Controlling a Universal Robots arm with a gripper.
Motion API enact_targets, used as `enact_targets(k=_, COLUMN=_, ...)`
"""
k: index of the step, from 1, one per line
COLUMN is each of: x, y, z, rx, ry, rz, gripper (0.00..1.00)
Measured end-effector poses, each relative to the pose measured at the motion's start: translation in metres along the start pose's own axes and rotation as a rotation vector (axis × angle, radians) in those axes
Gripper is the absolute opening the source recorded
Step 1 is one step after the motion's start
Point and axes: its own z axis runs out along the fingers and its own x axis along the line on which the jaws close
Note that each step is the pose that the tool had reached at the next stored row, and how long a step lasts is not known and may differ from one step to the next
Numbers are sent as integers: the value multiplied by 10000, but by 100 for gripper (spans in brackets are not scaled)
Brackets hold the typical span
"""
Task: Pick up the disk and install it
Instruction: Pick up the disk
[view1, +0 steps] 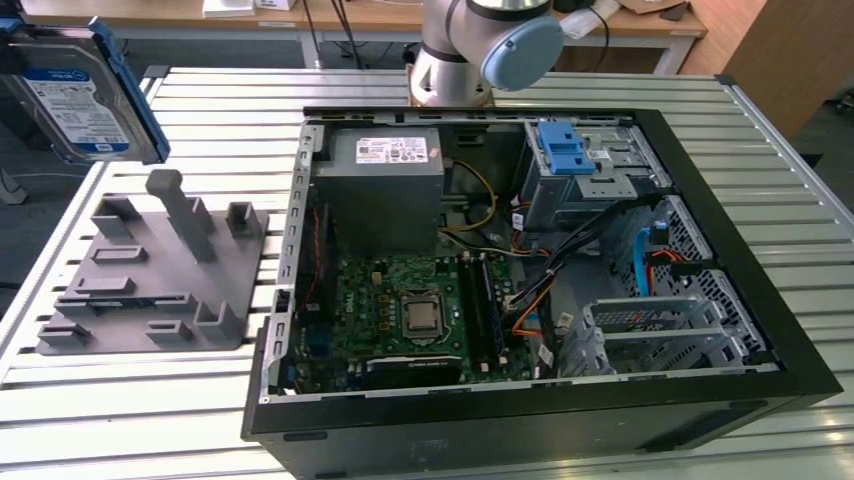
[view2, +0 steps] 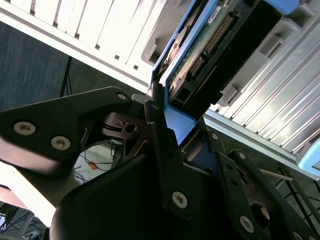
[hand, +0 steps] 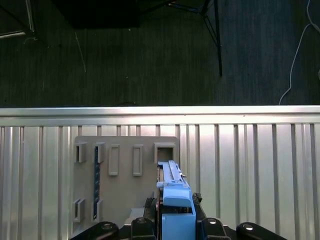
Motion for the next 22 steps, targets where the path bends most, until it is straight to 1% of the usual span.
enact_targets(k=13, x=-2, y=3, z=-97, rx=0, ry=6, rz=0, gripper=36)
enact_targets(k=22, x=-3, y=7, z=-213, rx=0, ry=7, rz=0, gripper=36)
